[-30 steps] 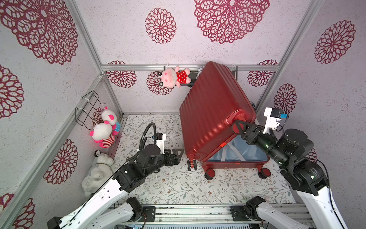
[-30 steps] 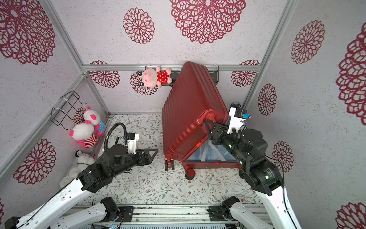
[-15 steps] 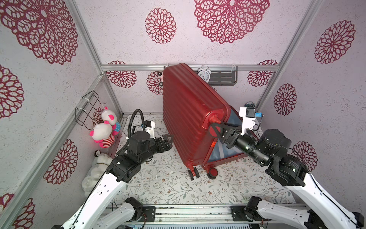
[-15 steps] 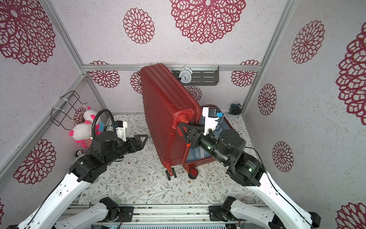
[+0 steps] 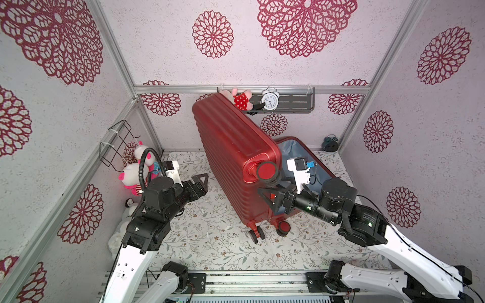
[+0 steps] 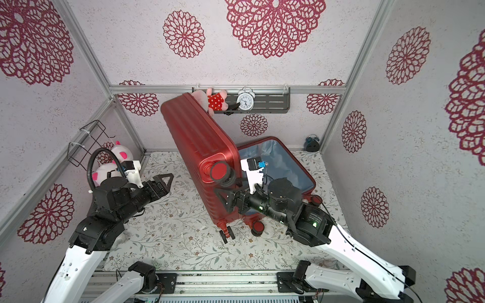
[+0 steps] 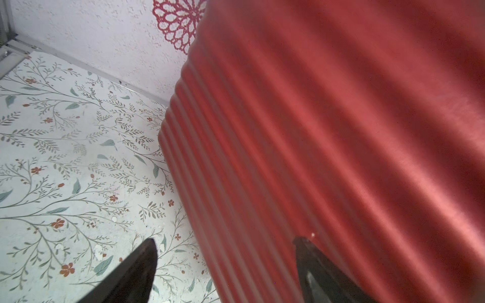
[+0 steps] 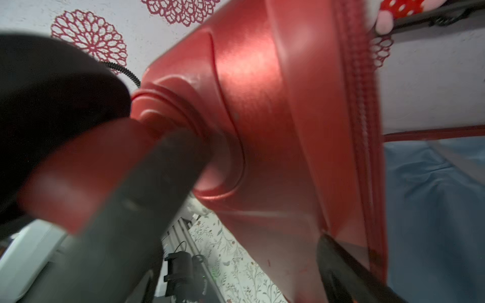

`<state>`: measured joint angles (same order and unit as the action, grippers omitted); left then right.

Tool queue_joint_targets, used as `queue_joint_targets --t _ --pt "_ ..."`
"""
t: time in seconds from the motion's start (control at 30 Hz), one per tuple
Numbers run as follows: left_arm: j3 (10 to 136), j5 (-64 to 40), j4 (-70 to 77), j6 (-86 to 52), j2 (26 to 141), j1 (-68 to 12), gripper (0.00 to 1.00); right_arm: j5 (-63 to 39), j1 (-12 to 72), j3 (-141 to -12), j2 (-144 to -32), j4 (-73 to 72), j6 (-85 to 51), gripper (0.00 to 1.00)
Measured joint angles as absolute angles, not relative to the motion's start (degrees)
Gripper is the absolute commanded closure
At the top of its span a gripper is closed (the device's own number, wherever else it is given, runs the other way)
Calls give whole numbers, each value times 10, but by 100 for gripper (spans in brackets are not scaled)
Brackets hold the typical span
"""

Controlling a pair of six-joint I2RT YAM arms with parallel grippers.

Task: Open the suitcase zippers
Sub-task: Open the suitcase at the corner of the board, then adjust the suitcase at the center of the board.

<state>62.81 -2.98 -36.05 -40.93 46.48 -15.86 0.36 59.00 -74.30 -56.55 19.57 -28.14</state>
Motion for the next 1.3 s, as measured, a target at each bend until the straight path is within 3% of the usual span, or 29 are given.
queue_joint_targets --t 0.3,0.53,0.67,0.83,1.03,1.3 --pt "616 -24 -402 -408 471 -123 15 -32 588 -687 -530 208 -280 1" --pt "613 -25 -402 -410 465 -117 15 59 579 -676 -494 262 -275 1" --pt "611 -27 -408 -410 464 -106 15 87 522 -674 -514 302 -274 1" --pt "602 -36 -428 -409 444 -87 15 22 453 -602 -530 274 -271 1" --pt "592 -39 -469 -409 404 -58 14 -64 410 -573 -603 241 -269 4" --pt "592 -48 -491 -405 394 -28 15 -85 374 -637 -801 213 -253 14"
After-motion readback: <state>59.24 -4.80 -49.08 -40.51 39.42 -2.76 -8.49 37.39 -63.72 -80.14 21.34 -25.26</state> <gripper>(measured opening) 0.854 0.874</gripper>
